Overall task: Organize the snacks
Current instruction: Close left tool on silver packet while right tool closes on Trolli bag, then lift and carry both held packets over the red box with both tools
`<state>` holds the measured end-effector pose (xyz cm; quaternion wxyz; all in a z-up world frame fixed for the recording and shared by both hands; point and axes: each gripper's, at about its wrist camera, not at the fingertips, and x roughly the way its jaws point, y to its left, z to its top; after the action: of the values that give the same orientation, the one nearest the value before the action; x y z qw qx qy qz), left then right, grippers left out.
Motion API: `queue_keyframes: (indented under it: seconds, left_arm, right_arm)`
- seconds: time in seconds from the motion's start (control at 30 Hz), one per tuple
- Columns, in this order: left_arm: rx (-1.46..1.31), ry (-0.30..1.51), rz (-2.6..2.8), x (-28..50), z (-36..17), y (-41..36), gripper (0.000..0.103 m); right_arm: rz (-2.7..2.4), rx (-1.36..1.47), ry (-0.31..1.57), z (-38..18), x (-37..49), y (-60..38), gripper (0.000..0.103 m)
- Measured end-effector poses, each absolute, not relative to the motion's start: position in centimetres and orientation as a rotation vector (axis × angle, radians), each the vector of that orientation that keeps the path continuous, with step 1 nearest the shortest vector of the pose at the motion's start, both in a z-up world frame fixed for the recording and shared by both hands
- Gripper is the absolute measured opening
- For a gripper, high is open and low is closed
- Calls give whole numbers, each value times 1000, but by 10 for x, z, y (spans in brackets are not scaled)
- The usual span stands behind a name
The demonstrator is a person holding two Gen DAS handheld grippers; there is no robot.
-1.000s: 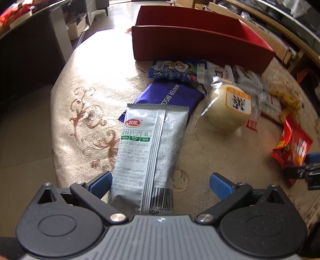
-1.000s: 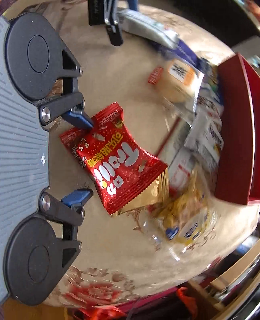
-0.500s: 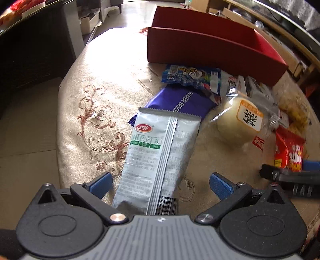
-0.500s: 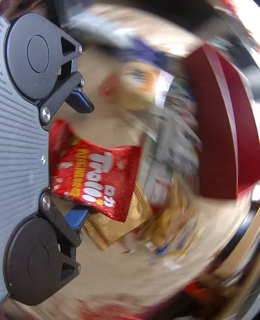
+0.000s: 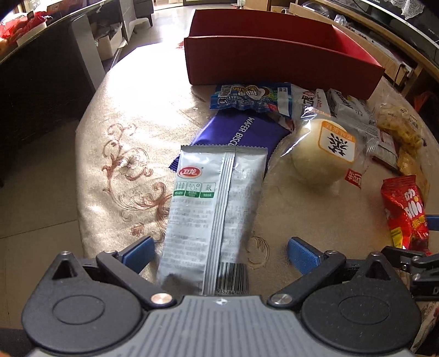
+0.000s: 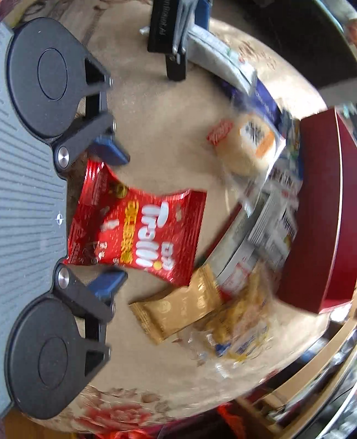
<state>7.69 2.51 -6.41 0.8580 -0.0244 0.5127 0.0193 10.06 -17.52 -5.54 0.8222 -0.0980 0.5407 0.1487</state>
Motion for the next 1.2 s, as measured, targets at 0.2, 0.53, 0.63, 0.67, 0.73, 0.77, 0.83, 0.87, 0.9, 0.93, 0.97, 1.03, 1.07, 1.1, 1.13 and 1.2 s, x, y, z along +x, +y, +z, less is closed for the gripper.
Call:
queue_keyframes:
  seconds: [0.2,0.53,0.63,0.67,0.73,0.77,0.83,0.87,0.9,0.93,0.97,1.03,1.07,1.1,1.13,1.2]
  left_arm:
    - [-42,1035,44,74,-68,25,101]
    - [-40,1096,27,72,-60,27,89]
    - [-62,1083,46,68,-53,32,60]
    - [-81,1083,43,68,-50,35,51]
    - [-143,1091,25,67,-48,41,48]
    - [-153,1092,25,67,-47,42,46]
    - [-123,1087,25,65,-46,36,44]
    - [-113,1086,24,64,-45,33,43]
    - [-112,1085,20,64,-44,31,43]
    - [-115,1083,15,63,-42,30,42]
    - [-116,1080,14,63,-41,29,41]
    - [-119,1069,13,61,-37,27,39]
    - [-120,1065,9,61,-35,27,39]
    - [-114,1064,6,60,-33,26,39]
    - [-101,1064,13,59,-32,24,39]
    - [-82,1064,23,57,-33,22,38]
  right_arm:
    - [319,-213,1114,-61,95,-168,103]
    - [383,-277,1110,-55,86,-165,78]
    - [391,-306,1091,-50,71,-167,76]
    - [395,-306,1092,-49,70,-167,76]
    - [403,-293,1095,-48,69,-167,75]
    - [402,-287,1094,-46,69,-169,75]
    - [397,-281,1088,-46,71,-170,75]
    - [394,-277,1087,-42,70,-170,75]
    - [395,-272,1085,-41,70,-170,75]
    - [398,-267,1082,-40,71,-170,75]
    - [399,-263,1078,-37,69,-170,75]
    - [407,-256,1070,-34,69,-170,75]
    - [411,-252,1067,-33,68,-170,75]
    - [417,-251,1064,-32,68,-170,75]
    - [421,-249,1060,-31,68,-170,75]
    - [426,-246,1051,-28,67,-169,75]
